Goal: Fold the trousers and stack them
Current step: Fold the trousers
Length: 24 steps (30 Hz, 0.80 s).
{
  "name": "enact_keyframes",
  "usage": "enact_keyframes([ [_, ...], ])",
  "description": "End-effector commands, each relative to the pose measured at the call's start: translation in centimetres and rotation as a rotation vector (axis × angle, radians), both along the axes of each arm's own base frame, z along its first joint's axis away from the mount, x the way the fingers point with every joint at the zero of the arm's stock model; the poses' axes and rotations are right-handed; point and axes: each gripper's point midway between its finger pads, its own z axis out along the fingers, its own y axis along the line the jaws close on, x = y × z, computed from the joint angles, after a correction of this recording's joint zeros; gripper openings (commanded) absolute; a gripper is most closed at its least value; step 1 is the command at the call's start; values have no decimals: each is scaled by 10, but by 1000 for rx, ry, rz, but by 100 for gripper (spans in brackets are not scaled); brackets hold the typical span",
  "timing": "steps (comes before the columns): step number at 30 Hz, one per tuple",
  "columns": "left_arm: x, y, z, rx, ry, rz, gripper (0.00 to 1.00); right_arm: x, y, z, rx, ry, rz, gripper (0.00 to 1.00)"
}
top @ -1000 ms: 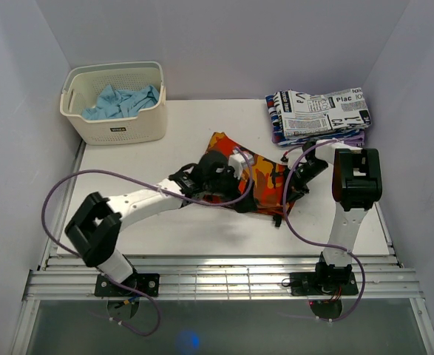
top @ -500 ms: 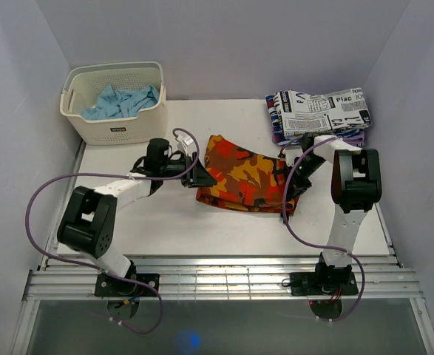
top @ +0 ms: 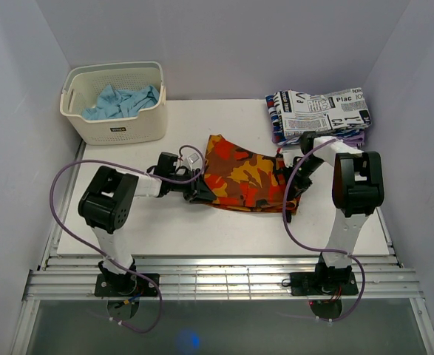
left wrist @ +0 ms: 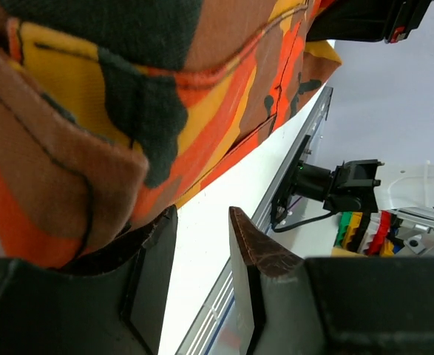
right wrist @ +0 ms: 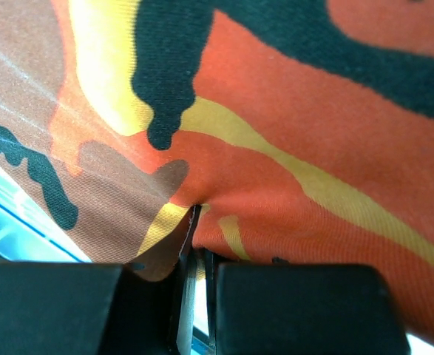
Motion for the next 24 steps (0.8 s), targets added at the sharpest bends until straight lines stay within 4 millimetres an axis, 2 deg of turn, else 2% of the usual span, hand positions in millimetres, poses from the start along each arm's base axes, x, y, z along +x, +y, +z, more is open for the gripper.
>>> enact_keyframes([
  [1,-9,21,-14,119,4,54,47,56,-69,-43,-324,-249,132,8],
  [3,-9,12,20,57,-100,-16,49,63,-69,-24,-327,-300,134,8],
  [4,-1,7,44,22,-178,-32,51,67,-70,-14,-325,-327,129,11],
  [5,3,4,79,-19,-286,-55,54,78,-68,8,-316,-393,119,19],
  [7,16,1,115,-36,-410,-62,57,86,-61,34,-265,-441,112,43],
  [8,29,-3,144,-55,-490,-64,60,92,-56,51,-241,-480,106,47],
  [9,35,-3,151,-46,-522,-70,61,106,-52,70,-221,-532,97,52],
  [10,43,-5,158,-43,-545,-66,63,111,-44,82,-178,-552,81,60],
  [11,56,-9,164,-45,-565,-61,63,112,-40,88,-158,-543,73,61],
  [12,64,-10,165,-40,-571,-50,63,125,-36,106,-139,-586,61,61],
  [13,73,-13,166,-44,-588,-37,64,129,-31,112,-112,-586,35,61],
  [14,79,-15,163,-44,-582,-28,64,129,-28,108,-97,-545,25,61],
  [15,92,-18,155,-36,-573,-6,65,138,-25,120,-85,-565,10,57],
  [16,98,-19,151,-33,-566,7,65,141,-24,120,-80,-551,-2,56],
  [17,106,-20,151,-40,-582,22,66,143,-24,109,-85,-506,-37,56],
  [19,122,-18,137,-31,-541,77,68,150,-29,106,-104,-490,-77,56],
  [20,127,-18,137,-42,-546,88,68,151,-30,95,-106,-448,-121,57],
  [21,133,-17,138,-45,-543,102,68,151,-31,89,-111,-426,-142,59],
  [22,138,-15,130,-43,-519,110,68,153,-36,87,-129,-414,-165,62],
  [24,142,-14,134,-53,-529,121,68,151,-40,73,-147,-361,-212,62],
])
